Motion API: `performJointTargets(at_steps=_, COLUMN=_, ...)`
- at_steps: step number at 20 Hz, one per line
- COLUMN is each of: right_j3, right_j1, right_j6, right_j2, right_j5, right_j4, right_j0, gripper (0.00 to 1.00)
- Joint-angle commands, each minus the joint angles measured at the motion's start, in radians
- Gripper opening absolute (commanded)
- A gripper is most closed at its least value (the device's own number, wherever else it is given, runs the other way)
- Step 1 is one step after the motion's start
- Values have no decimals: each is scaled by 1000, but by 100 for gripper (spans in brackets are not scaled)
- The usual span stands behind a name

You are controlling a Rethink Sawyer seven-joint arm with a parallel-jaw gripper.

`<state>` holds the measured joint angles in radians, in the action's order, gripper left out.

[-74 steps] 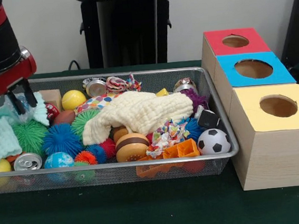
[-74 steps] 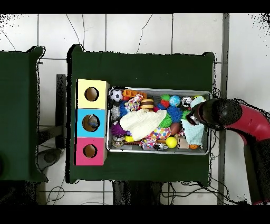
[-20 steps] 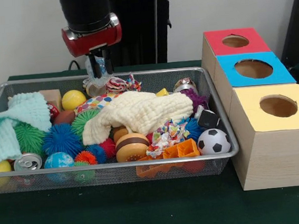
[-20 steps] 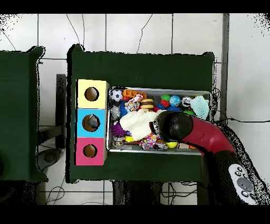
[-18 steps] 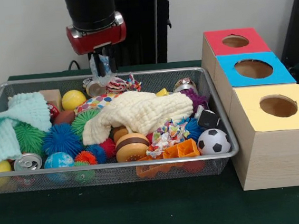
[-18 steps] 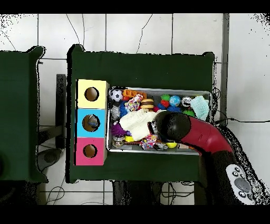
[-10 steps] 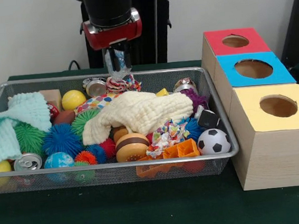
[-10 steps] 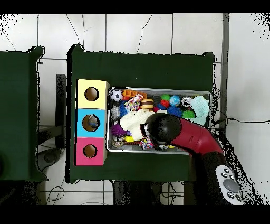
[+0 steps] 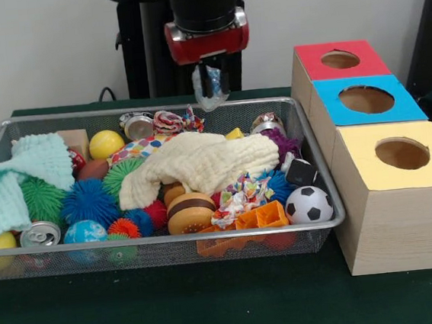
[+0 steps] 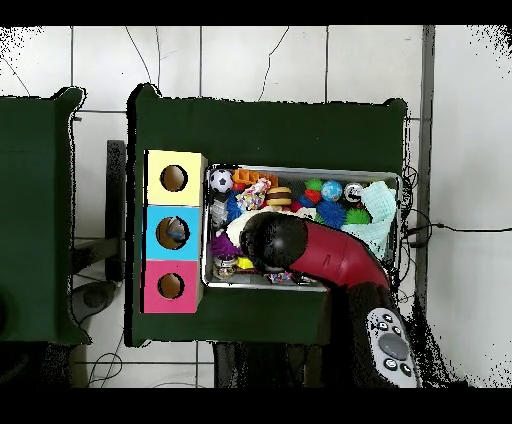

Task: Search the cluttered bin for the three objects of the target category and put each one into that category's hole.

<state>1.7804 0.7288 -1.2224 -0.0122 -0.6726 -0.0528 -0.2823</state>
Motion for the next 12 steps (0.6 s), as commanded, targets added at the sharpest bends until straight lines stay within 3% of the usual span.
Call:
performJointTargets(at_steps=1, right_j3=42, right_j1=-10, right_j6=-392, right_j2=-41, right_j5=54, right_j4=-82, right_j0=73, gripper=0)
performJointTargets(at_steps=12, right_j3=83, right_j1=7, right_j6=-557, right_j2=-69, right_j5=62, right_j4=-177, right_j0=192, gripper=0)
